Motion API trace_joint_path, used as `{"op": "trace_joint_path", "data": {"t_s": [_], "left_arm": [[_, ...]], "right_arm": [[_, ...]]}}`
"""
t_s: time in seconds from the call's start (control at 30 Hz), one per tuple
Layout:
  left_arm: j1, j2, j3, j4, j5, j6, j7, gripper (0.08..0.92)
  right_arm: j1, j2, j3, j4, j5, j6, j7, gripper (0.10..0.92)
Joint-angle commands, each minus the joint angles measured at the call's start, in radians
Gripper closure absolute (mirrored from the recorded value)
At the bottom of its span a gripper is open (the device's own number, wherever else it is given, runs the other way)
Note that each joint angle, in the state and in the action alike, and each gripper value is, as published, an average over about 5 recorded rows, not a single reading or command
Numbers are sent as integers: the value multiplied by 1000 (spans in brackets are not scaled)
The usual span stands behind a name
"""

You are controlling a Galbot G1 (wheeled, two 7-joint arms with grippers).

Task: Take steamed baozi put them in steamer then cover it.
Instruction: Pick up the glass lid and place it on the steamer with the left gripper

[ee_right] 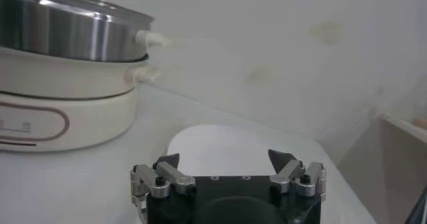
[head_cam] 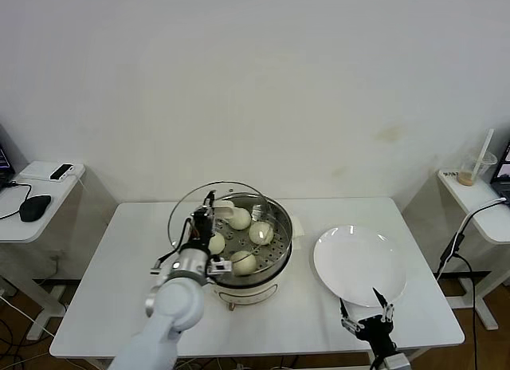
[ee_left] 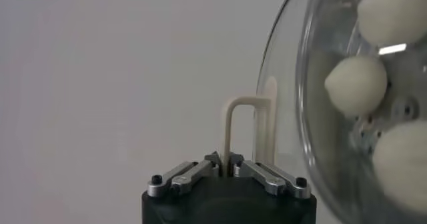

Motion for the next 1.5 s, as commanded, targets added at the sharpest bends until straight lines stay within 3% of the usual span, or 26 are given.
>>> {"op": "trace_joint_path", "data": {"t_s": [0.03,1.5], "left_arm": [[-37,-129,59,63,105,8,28,851],[13,-152,35,101,162,-29,11,851]], "right_arm": [[2,0,-7,-9,-10,0,0,203],[-3,-1,-25,-13,-25,2,-3,203]]}}
